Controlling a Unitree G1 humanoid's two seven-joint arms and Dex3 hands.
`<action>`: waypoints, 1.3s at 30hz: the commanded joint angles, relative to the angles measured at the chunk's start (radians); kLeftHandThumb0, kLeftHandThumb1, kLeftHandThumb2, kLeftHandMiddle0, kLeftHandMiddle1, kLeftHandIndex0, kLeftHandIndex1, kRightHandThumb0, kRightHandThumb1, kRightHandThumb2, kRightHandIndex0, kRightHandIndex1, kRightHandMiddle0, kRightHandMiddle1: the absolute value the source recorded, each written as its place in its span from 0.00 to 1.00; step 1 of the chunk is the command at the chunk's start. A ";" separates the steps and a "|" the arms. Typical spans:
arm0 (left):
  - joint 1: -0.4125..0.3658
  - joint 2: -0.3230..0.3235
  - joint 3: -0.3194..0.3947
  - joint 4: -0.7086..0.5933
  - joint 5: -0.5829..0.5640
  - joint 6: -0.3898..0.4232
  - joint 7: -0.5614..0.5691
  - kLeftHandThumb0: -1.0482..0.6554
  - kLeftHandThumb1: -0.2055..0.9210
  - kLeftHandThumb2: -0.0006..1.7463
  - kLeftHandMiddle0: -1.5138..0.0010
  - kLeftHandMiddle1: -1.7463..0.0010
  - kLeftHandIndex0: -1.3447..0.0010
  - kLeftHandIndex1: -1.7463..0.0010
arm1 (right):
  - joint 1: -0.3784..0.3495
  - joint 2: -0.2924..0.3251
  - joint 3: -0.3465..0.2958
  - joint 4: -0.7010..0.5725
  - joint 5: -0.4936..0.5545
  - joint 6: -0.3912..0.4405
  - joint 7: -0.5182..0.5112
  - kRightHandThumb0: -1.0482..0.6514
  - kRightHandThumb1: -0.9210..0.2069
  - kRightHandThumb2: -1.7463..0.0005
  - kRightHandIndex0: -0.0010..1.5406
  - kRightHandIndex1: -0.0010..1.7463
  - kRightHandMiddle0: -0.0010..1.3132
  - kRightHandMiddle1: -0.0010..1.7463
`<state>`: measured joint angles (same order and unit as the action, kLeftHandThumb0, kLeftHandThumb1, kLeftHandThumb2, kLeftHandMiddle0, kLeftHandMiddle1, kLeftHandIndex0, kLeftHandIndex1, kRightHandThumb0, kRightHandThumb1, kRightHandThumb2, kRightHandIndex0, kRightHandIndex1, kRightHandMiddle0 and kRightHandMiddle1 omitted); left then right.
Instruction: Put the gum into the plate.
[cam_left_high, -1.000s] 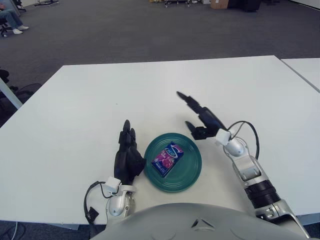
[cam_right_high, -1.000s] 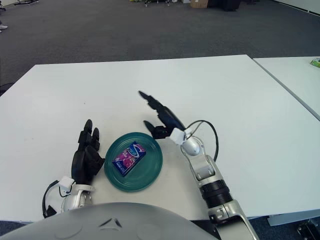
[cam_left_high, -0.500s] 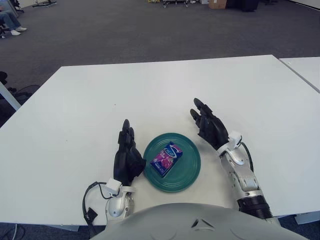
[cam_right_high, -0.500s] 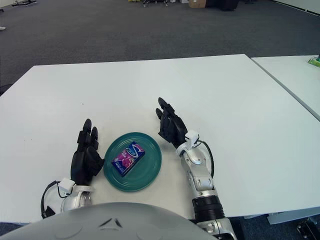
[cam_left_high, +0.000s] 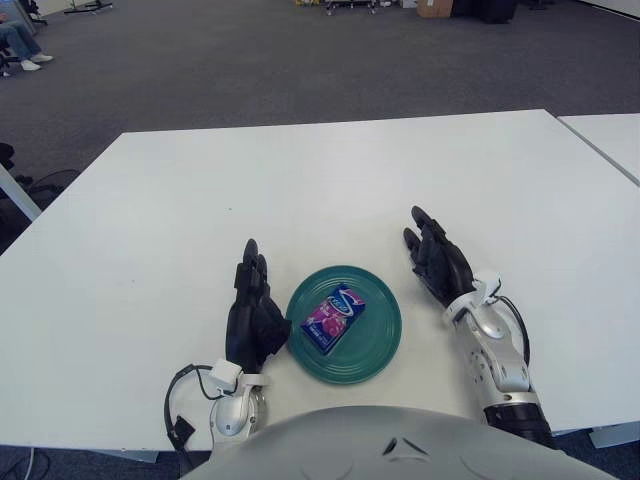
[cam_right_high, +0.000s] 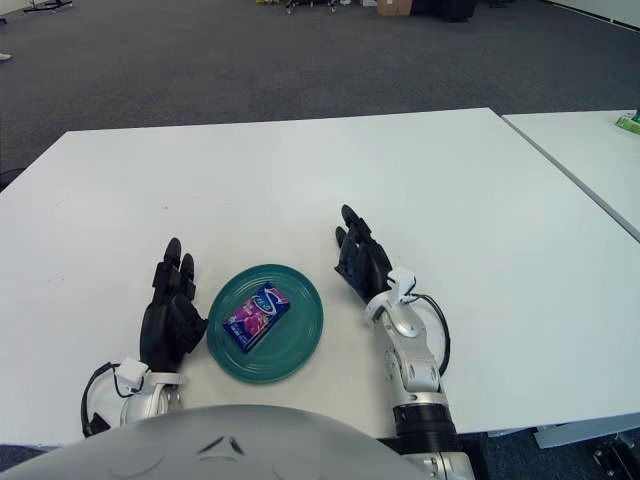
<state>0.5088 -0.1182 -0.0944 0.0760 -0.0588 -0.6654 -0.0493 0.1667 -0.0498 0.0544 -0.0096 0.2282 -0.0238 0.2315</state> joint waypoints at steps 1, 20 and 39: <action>0.016 0.015 0.016 0.011 0.000 0.037 0.006 0.00 1.00 0.59 1.00 1.00 0.98 0.95 | 0.026 0.009 0.019 -0.018 -0.016 -0.012 0.010 0.02 0.00 0.45 0.00 0.00 0.03 0.02; 0.059 0.015 0.017 -0.161 -0.060 0.286 0.011 0.00 1.00 0.61 0.97 1.00 1.00 0.90 | 0.102 0.066 0.051 0.168 -0.171 -0.180 -0.112 0.08 0.00 0.42 0.00 0.00 0.01 0.02; -0.029 0.026 0.050 -0.191 0.018 0.389 0.074 0.00 1.00 0.63 0.97 1.00 1.00 0.88 | 0.046 0.089 0.074 0.283 -0.277 -0.293 -0.200 0.09 0.00 0.39 0.00 0.00 0.01 0.04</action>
<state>0.4951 -0.1021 -0.0540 -0.1198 -0.0476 -0.2689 0.0261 0.1808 0.0304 0.1295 0.1984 -0.0640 -0.3461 0.0244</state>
